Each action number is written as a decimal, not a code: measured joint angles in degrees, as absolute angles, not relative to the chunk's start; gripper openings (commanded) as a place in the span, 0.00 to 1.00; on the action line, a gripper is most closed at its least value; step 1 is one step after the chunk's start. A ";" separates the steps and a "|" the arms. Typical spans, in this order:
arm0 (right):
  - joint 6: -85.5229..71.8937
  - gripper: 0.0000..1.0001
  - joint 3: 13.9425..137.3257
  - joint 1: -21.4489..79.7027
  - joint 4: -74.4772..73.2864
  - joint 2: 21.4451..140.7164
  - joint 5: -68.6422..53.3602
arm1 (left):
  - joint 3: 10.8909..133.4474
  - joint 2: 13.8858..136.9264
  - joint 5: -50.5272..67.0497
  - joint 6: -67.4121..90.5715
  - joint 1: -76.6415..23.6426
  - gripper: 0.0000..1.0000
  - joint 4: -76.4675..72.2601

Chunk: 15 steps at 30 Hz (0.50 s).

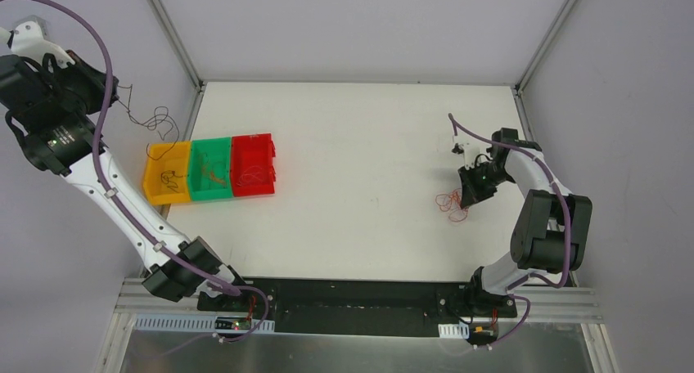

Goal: Untangle the cables

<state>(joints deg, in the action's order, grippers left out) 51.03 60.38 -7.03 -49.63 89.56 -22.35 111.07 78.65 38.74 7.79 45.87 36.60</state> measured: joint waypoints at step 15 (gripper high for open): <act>50.39 0.00 61.82 -6.17 -51.51 89.56 -22.83 | 103.18 76.03 32.27 -7.27 46.24 0.00 39.42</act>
<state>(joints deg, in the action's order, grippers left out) 50.39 61.82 -6.17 -51.51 89.56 -22.83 103.18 76.03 32.27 -7.27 46.24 39.42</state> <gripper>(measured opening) 0.025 0.010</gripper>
